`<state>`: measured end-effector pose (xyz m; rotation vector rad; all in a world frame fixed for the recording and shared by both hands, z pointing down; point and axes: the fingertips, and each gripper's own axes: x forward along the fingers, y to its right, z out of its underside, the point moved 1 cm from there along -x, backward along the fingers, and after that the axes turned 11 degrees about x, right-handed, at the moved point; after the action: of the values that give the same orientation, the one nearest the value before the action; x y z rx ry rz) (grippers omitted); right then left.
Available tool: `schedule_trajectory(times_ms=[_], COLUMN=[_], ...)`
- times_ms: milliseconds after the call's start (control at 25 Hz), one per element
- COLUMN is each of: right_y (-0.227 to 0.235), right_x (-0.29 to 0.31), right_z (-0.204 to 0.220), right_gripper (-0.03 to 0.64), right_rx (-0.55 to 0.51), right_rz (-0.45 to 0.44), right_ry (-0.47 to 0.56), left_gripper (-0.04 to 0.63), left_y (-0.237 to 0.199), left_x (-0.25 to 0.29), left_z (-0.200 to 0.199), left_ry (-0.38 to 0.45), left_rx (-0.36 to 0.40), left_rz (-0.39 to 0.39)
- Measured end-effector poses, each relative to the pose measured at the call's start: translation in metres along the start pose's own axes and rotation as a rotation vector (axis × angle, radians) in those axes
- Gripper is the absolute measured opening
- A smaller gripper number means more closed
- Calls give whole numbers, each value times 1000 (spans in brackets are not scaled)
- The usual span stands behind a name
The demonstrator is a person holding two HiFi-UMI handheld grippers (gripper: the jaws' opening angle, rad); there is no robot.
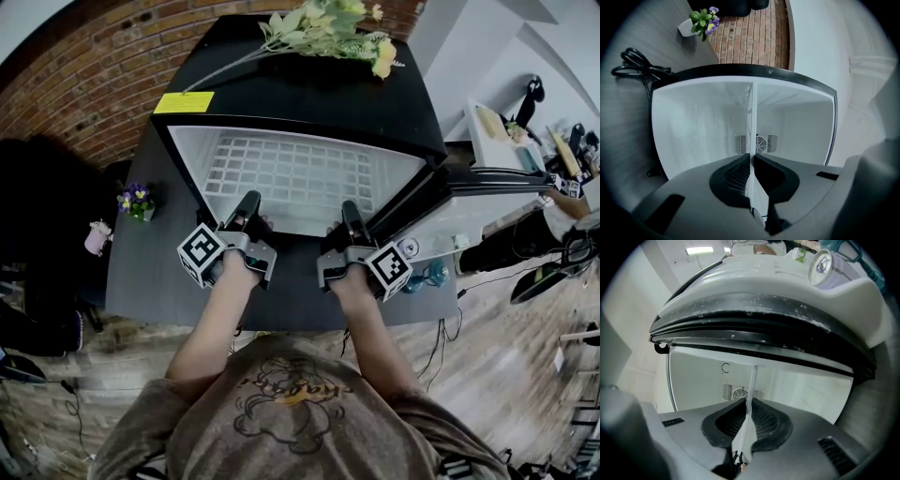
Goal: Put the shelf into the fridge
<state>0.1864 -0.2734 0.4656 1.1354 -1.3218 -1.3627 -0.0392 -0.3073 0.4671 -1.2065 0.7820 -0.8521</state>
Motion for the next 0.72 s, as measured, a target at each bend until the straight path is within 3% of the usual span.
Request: schedule_trajectory(times_ms=[720], right_y=[-1], right_x=[15], right_z=[-5], right_gripper=[38], right_rx=[-5], right_rz=[14], right_ry=[28], left_gripper=[48], left_y=[-2], left_x=[16], left_z=[-5], left_ry=[-12], left_rx=[6], left_rz=[5])
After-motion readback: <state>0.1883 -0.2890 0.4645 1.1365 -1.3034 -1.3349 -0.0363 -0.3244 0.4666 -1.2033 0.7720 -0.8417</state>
